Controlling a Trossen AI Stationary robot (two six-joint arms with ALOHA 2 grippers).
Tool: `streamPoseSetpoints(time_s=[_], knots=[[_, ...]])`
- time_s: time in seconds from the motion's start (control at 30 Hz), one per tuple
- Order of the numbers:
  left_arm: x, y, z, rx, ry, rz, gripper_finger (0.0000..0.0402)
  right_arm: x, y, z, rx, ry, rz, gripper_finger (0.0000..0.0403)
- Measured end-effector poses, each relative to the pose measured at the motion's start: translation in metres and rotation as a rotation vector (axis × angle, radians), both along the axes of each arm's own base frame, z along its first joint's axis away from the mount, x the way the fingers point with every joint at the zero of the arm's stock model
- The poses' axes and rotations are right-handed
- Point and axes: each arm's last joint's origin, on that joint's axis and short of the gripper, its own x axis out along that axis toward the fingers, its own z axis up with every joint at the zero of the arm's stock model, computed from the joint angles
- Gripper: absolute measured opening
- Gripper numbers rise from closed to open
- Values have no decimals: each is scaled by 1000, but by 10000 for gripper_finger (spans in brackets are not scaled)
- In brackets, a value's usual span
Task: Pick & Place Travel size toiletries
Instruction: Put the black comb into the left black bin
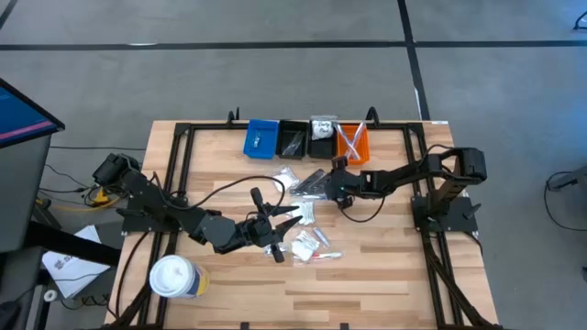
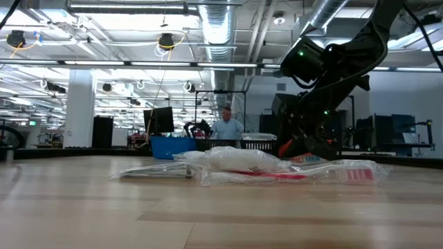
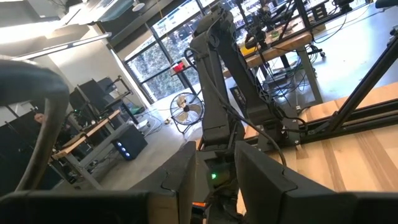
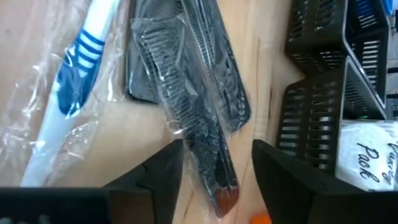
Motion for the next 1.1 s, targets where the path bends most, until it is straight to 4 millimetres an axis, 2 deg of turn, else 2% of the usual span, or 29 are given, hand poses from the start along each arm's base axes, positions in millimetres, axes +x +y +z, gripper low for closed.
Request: streamPoseSetpoints(time_s=[0.17, 0.33, 0.7, 0.87, 1.1], knots=[[0, 0, 0, 0, 0, 0, 104, 0, 5, 0, -31, 19, 14, 213], [0, 0, 0, 0, 0, 0, 104, -2, 13, -2, -28, 54, 36, 218], [0, 0, 0, 0, 0, 0, 104, 19, 2, -24, -64, 51, -7, 190], [0, 0, 0, 0, 0, 0, 104, 31, 0, -18, -72, 42, -17, 176], [0, 0, 0, 0, 0, 0, 104, 40, -16, -9, -46, 21, -64, 152]])
